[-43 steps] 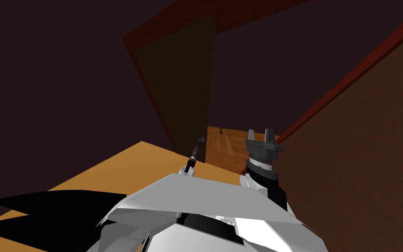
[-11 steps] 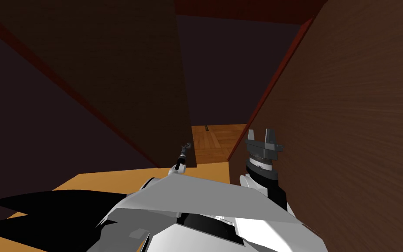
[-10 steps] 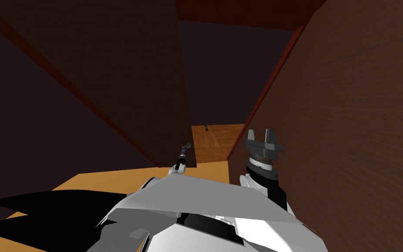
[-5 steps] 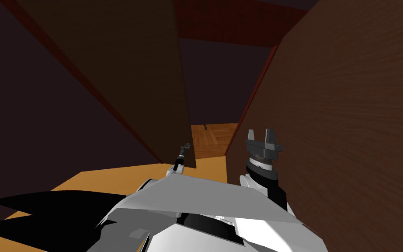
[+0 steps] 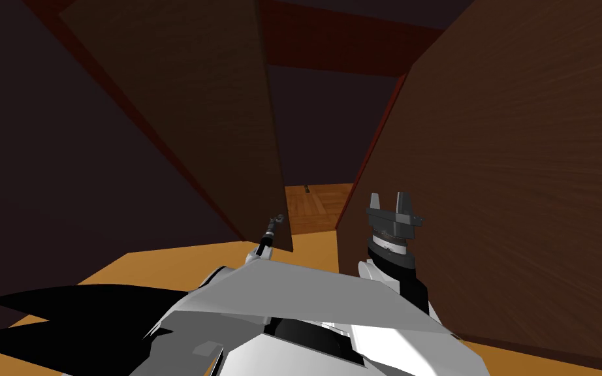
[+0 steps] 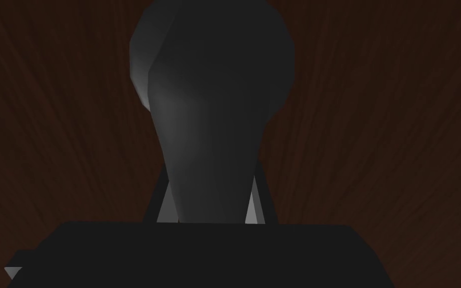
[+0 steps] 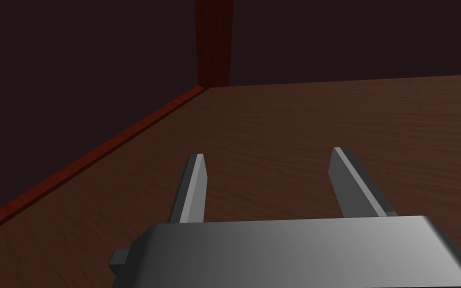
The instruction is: Pull the door open
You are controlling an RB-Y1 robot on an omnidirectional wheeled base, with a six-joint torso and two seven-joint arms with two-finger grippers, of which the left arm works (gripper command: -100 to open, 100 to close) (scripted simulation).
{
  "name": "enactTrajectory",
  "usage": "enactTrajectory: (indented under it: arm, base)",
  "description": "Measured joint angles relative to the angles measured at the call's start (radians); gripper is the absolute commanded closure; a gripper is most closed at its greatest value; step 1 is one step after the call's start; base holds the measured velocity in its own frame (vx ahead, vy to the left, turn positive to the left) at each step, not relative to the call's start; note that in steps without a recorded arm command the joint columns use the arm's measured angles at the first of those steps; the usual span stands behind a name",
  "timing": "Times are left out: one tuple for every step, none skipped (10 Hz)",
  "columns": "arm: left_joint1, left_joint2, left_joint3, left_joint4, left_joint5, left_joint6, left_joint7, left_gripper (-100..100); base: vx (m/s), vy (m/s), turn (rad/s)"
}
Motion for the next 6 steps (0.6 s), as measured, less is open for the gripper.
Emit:
enactTrajectory:
  arm:
    - [0.014, 0.008, -0.010, -0.023, -0.005, 0.007, 0.013, 100]
    - [-0.002, 0.017, -0.019, 0.014, -0.010, -0.010, 0.031, 100]
    - [0.011, 0.023, -0.029, -0.003, -0.014, -0.008, 0.048, 100]
    - [0.021, 0.029, -0.038, -0.012, -0.019, -0.003, 0.064, 100]
    - [0.026, 0.035, -0.045, -0.010, -0.021, -0.003, 0.079, 100]
    - [0.027, 0.034, -0.046, -0.009, -0.022, -0.002, 0.082, 100]
  base:
    - [0.004, 0.003, -0.010]
    - [0.005, 0.011, -0.061]
    - [0.021, 0.026, -0.114]
    - [0.041, 0.030, -0.208]
    - [0.017, 0.019, -0.051]
    - [-0.124, 0.027, -0.213]
